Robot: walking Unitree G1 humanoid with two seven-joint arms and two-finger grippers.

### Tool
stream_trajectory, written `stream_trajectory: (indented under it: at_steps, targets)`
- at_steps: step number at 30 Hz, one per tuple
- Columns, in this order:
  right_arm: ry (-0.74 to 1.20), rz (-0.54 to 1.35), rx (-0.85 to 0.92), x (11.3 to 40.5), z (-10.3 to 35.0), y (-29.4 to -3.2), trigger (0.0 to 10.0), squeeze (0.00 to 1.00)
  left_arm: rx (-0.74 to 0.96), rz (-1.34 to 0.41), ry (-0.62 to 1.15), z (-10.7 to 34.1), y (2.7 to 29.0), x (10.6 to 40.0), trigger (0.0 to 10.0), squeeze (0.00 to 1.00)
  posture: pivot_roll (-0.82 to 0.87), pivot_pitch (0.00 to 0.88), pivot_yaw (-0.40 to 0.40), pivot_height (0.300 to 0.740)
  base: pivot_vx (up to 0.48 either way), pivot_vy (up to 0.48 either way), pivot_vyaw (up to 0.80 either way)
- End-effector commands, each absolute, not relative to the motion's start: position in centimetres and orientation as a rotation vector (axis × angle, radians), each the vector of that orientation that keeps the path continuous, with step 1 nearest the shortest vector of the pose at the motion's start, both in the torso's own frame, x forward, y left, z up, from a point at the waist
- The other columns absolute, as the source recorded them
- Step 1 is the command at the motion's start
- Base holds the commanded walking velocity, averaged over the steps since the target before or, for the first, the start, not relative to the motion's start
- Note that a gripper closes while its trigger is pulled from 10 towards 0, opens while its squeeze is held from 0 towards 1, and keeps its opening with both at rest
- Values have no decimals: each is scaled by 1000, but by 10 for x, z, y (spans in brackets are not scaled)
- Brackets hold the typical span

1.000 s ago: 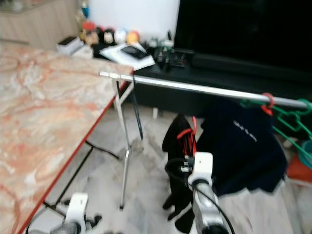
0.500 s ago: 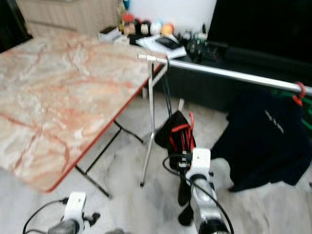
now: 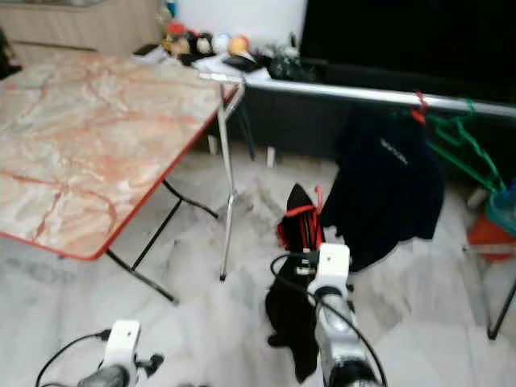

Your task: Hang hanger

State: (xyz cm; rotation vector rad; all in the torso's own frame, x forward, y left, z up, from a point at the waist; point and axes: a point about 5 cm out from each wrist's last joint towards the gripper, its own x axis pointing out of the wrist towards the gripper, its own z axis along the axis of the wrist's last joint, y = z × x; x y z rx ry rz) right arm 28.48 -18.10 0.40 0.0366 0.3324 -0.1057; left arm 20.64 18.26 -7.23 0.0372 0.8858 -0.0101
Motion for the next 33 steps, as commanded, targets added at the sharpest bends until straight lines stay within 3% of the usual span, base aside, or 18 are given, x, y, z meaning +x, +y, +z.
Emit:
stream_trajectory:
  at_steps: [1, 27, 33]
  targets:
    - [277, -94, 44, 294, 15, -176, 10000, 0, 50, -4, 893, -72, 189, 205, 10000, 0, 130, 0, -26, 740, -349, 0, 0]
    - [314, -54, 28, 298, 15, -176, 10000, 0, 49, -7, 894, -72, 188, 205, 10000, 0, 131, 0, -26, 740, -342, 0, 0]
    - [332, -33, 17, 299, 14, -176, 10000, 0, 51, -5, 892, -72, 189, 206, 10000, 0, 133, 0, -27, 740, 0, 0, 0]
